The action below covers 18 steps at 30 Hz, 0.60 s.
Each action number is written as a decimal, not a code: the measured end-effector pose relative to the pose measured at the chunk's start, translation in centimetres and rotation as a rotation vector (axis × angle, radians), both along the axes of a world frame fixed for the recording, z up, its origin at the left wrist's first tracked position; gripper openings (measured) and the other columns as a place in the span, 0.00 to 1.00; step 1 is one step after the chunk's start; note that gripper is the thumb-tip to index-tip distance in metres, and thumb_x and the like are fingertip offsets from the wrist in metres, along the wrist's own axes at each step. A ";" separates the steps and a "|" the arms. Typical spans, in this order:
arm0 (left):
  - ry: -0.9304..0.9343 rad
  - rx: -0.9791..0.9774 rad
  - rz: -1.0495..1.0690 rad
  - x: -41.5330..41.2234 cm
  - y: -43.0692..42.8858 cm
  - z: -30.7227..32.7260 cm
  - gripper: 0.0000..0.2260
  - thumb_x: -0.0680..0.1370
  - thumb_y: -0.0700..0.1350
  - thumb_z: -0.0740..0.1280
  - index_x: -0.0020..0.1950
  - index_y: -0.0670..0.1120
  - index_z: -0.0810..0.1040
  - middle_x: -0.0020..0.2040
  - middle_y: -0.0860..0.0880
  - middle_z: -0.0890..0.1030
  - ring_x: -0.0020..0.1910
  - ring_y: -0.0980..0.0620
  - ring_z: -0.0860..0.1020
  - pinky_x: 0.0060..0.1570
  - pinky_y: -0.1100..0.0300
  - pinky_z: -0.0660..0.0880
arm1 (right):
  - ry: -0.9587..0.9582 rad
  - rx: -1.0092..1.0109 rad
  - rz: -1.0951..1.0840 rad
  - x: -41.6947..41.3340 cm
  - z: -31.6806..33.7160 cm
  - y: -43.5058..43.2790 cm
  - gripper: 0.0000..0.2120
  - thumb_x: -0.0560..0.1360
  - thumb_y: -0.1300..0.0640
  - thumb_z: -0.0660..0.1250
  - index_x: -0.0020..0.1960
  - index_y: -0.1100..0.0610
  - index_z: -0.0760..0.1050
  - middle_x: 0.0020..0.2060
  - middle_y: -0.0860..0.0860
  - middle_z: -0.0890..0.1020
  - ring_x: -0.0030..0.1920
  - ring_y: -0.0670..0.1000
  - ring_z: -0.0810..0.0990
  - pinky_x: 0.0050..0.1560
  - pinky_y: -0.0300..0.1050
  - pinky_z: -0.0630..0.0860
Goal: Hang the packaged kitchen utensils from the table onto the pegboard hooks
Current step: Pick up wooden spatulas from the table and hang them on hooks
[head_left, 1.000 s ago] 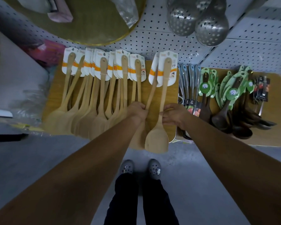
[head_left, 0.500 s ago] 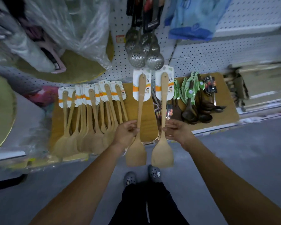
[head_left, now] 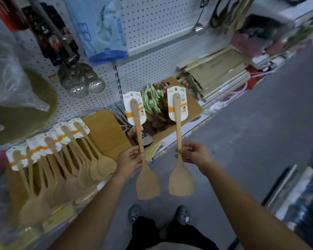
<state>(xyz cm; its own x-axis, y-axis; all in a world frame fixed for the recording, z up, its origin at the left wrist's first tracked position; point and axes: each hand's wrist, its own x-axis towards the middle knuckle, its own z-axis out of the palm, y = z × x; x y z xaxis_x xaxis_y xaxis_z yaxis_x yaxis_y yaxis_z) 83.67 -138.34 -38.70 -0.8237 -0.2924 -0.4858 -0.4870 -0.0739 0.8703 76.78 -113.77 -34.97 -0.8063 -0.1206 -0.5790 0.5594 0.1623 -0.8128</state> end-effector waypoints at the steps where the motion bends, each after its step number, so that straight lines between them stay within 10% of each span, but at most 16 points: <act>1: 0.004 -0.005 -0.024 -0.3 1.3 0.0 0.16 0.75 0.32 0.71 0.59 0.46 0.78 0.46 0.51 0.82 0.45 0.52 0.81 0.43 0.61 0.81 | 0.000 0.002 -0.024 0.1 0.0 1.5 0.08 0.76 0.71 0.69 0.55 0.66 0.79 0.47 0.62 0.86 0.44 0.61 0.87 0.45 0.50 0.84; 18: 0.109 0.013 -0.333 -12.4 30.7 4.5 0.17 0.76 0.28 0.66 0.62 0.42 0.76 0.45 0.48 0.80 0.37 0.60 0.82 0.37 0.67 0.79 | 0.112 -0.056 -0.370 -1.9 2.3 33.5 0.07 0.77 0.71 0.67 0.54 0.66 0.78 0.47 0.62 0.86 0.45 0.61 0.87 0.51 0.55 0.84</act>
<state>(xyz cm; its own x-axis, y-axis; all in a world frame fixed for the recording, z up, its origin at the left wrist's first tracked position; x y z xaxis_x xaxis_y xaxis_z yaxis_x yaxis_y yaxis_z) 71.30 -107.66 -34.23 -0.9200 0.0071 -0.3918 -0.3907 0.0617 0.9185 74.83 -80.26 -32.66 -0.8591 0.1615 -0.4856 0.4790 -0.0800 -0.8742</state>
